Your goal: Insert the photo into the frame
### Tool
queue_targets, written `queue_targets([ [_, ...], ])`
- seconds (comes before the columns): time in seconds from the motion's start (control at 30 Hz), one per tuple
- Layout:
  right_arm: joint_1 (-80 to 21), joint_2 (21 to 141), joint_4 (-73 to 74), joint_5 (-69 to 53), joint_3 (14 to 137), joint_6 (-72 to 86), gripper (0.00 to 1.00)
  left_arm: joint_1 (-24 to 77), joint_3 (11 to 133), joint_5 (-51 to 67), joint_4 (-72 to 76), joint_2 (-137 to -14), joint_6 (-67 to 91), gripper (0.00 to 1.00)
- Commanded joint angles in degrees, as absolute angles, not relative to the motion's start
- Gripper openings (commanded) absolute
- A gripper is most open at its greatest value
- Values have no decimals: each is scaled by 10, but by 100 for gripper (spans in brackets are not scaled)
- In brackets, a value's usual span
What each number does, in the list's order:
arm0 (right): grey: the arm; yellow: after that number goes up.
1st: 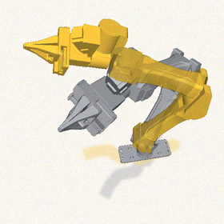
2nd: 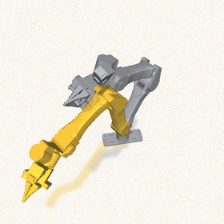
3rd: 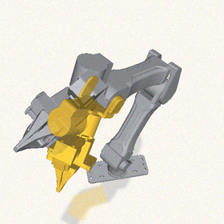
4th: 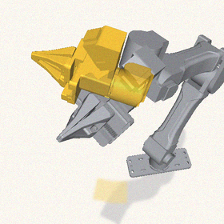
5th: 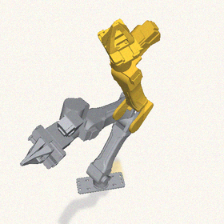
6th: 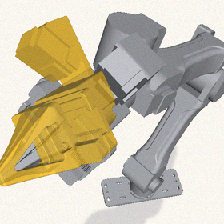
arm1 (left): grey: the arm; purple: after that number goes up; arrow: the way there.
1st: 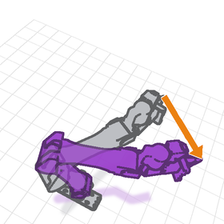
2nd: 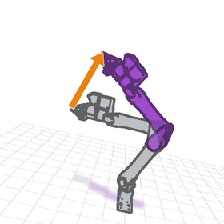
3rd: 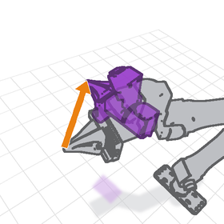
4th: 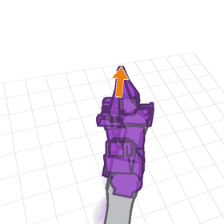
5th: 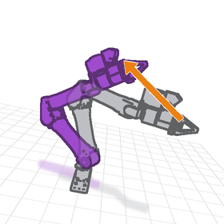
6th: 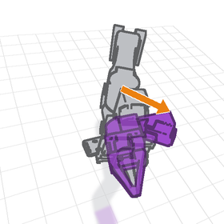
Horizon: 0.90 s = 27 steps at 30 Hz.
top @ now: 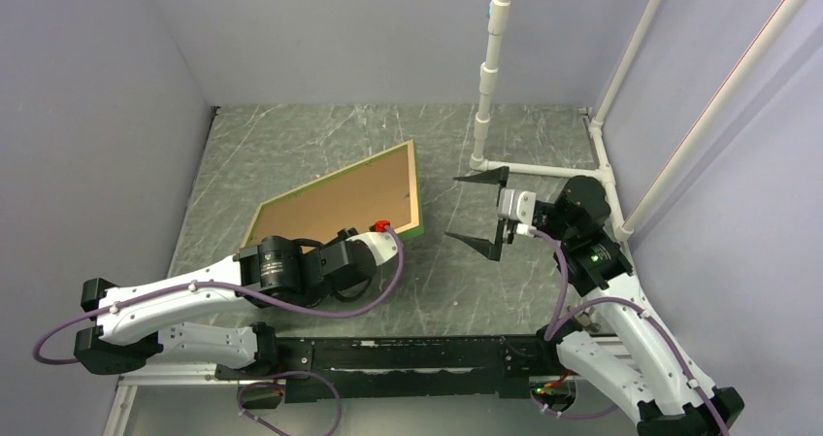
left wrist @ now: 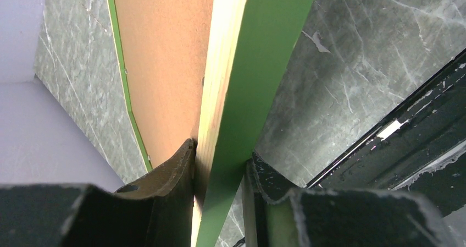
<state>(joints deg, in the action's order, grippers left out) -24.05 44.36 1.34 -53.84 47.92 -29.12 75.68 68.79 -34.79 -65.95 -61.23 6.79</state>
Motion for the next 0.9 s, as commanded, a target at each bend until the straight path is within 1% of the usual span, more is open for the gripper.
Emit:
queue_targets([
  [0.0,-253,460,25,-672,501,-398,99,761,721,-252,-590,-607,146,0],
  [0.13,-282,491,95,-704,529,-472,98,761,723,-237,-579,-610,144,0],
  [0.23,-323,521,141,-681,544,-521,96,761,723,-227,-567,-609,142,0],
  [0.3,-351,534,130,-661,540,-526,93,761,724,-223,-563,-607,142,0],
  [0.43,-389,559,77,-660,525,-508,85,762,724,-222,-561,-604,147,0],
  [0.6,-418,595,74,-637,524,-527,73,762,728,-207,-549,-597,150,0],
  [0.63,-421,601,64,-631,519,-525,67,762,729,-201,-546,-597,149,0],
  [0.8,-430,625,67,-608,521,-540,49,762,747,-199,-562,-612,152,0],
  [0.87,-431,628,72,-604,523,-546,48,762,748,-194,-558,-613,150,0],
])
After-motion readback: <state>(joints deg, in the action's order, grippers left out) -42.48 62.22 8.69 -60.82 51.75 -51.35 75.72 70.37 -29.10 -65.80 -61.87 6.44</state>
